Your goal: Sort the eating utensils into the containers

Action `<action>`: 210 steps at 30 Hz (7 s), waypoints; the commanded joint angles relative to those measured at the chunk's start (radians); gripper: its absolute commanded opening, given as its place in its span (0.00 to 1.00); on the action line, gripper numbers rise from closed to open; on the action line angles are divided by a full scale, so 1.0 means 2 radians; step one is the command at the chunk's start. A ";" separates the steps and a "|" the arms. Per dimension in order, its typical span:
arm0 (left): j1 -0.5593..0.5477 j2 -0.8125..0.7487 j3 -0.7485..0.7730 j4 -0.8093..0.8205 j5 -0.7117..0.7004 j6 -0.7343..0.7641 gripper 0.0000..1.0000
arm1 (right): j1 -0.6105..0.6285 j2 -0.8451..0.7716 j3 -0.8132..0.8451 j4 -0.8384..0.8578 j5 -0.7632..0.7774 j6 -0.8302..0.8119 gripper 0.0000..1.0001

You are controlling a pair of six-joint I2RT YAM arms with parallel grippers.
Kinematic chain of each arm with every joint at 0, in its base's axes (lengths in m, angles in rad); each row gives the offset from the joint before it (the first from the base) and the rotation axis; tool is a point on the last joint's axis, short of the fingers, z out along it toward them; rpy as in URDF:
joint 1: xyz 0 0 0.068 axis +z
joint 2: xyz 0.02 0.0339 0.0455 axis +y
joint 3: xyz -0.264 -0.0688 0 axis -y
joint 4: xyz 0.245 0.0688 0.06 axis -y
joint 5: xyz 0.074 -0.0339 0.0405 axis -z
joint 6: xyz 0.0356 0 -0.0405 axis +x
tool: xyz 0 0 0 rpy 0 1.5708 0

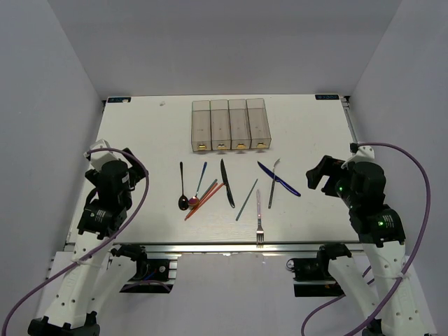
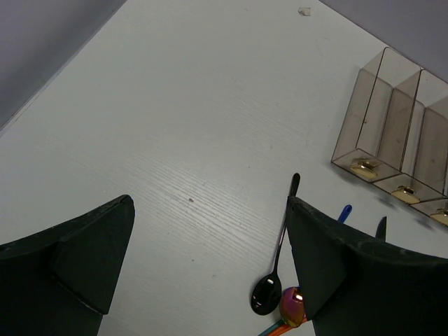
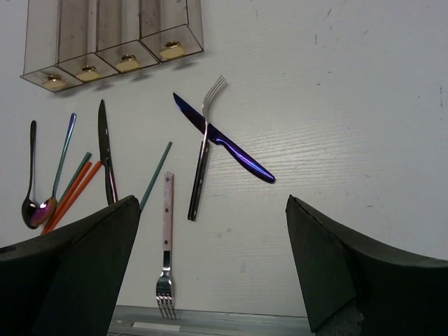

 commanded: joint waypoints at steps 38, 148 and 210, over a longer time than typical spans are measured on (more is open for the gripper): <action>0.003 0.015 -0.004 0.010 0.027 0.007 0.98 | 0.198 0.452 -0.014 0.156 0.157 0.160 0.44; -0.496 0.738 0.356 0.018 -0.005 -0.257 0.00 | 0.101 0.194 0.150 -0.029 0.120 -0.001 0.89; -0.216 0.799 0.677 0.408 0.132 0.031 0.96 | 0.097 0.250 0.043 0.168 -0.004 -0.080 0.89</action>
